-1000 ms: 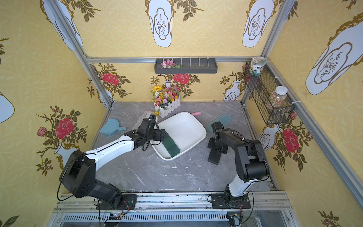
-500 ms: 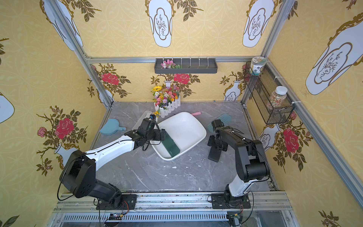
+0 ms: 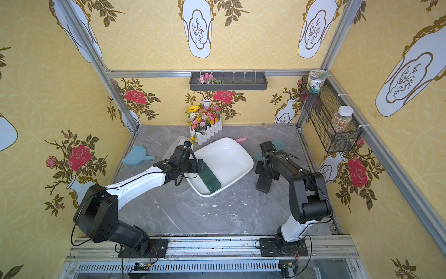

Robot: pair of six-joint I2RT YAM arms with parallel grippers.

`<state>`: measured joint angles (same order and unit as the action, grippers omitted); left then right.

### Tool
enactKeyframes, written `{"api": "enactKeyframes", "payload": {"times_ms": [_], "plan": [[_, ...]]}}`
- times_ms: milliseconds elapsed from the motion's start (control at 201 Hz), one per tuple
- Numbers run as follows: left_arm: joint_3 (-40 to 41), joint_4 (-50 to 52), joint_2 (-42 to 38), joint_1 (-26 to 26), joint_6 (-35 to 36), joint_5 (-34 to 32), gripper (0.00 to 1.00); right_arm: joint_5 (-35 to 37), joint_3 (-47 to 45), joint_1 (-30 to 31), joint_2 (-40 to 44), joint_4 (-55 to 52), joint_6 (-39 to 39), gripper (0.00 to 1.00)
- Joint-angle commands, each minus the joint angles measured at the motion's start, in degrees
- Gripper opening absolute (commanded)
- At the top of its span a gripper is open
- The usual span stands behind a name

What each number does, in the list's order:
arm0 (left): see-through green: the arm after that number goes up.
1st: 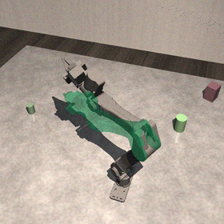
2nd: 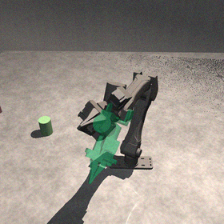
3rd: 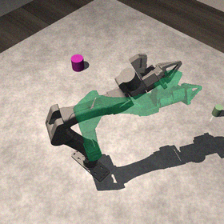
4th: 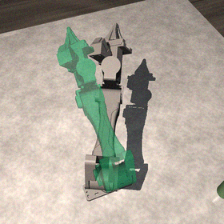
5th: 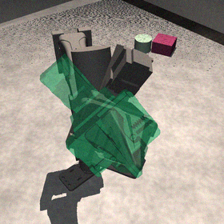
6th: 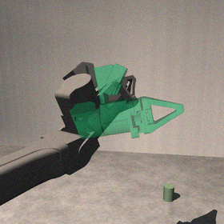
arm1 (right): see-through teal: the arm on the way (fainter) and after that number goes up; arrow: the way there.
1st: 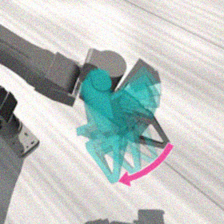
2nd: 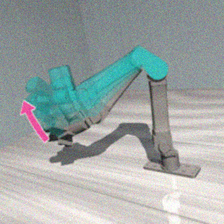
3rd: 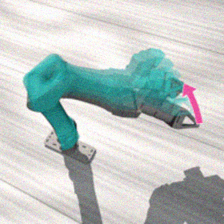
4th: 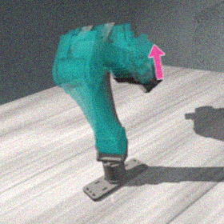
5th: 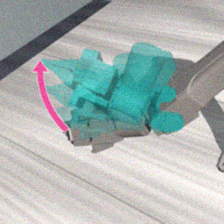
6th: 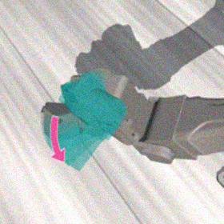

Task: Put the pencil case into the storage box
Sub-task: Pick up the pencil case from the center of the board.

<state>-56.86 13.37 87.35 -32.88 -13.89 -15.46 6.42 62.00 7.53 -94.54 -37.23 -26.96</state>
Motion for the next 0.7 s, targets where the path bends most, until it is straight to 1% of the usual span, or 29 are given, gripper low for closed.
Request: {"api": "enactKeyframes", "payload": {"times_ms": [0, 244, 359, 697], "plan": [[0.26, -0.13, 0.34, 0.01, 0.62, -0.29, 1.0, 1.52, 2.77, 0.08, 0.54, -2.34, 1.29, 0.78], [0.5, -0.26, 0.48, 0.01, 0.62, -0.48, 1.0, -0.1, 12.33, 0.7, -1.11, -5.99, 4.93, 0.78], [0.54, -0.35, 0.55, 0.01, 0.62, -0.5, 1.0, -0.16, 16.69, 2.4, -2.58, -7.44, 6.26, 0.78], [0.44, -0.35, 0.8, 0.02, 0.7, -0.19, 1.0, 0.87, 28.24, 8.76, -10.08, -10.73, 6.48, 0.78]]}}
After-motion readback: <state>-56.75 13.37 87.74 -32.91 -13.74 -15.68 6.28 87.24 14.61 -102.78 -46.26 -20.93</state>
